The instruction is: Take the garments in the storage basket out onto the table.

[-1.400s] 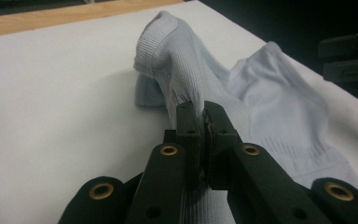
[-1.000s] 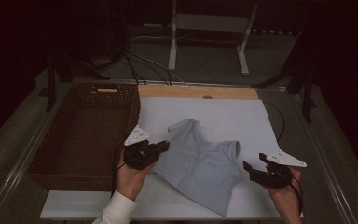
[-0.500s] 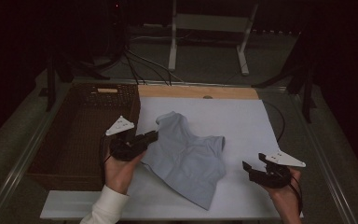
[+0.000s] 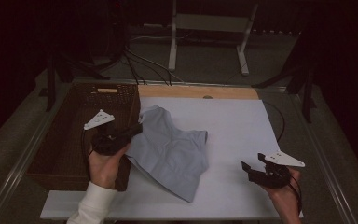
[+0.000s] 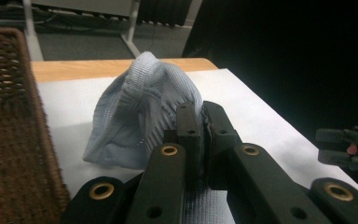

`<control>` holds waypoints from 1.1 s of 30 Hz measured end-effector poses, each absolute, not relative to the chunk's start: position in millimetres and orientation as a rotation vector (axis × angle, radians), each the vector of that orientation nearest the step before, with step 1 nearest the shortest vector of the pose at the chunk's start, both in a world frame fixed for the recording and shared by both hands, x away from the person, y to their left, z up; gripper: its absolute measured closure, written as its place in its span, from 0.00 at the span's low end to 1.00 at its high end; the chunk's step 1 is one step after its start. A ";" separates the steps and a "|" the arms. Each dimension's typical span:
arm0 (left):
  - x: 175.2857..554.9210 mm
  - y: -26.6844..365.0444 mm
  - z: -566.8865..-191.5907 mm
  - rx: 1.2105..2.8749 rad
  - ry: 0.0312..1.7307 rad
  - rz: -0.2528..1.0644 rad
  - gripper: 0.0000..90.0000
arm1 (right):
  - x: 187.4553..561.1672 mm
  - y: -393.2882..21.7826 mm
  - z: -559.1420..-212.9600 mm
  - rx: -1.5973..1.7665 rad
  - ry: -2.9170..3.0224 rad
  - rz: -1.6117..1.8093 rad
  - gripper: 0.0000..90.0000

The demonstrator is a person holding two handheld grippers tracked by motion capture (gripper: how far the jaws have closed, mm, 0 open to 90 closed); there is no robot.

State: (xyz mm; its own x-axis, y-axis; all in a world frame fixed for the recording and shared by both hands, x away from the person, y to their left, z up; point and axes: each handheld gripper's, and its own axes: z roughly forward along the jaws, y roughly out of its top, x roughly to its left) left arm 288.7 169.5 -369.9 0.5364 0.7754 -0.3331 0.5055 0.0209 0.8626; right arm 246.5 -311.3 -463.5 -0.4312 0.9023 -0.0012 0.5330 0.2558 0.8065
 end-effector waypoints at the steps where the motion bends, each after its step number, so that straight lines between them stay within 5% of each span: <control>1: 289.2 170.6 -368.3 1.633 1.107 0.299 0.97 | 246.6 -310.7 -463.9 1.302 2.066 1.043 0.30; 33: 303.1 64.1 -383.8 1.785 0.883 0.111 0.97 | 246.7 -309.6 -464.4 1.291 2.080 1.040 0.29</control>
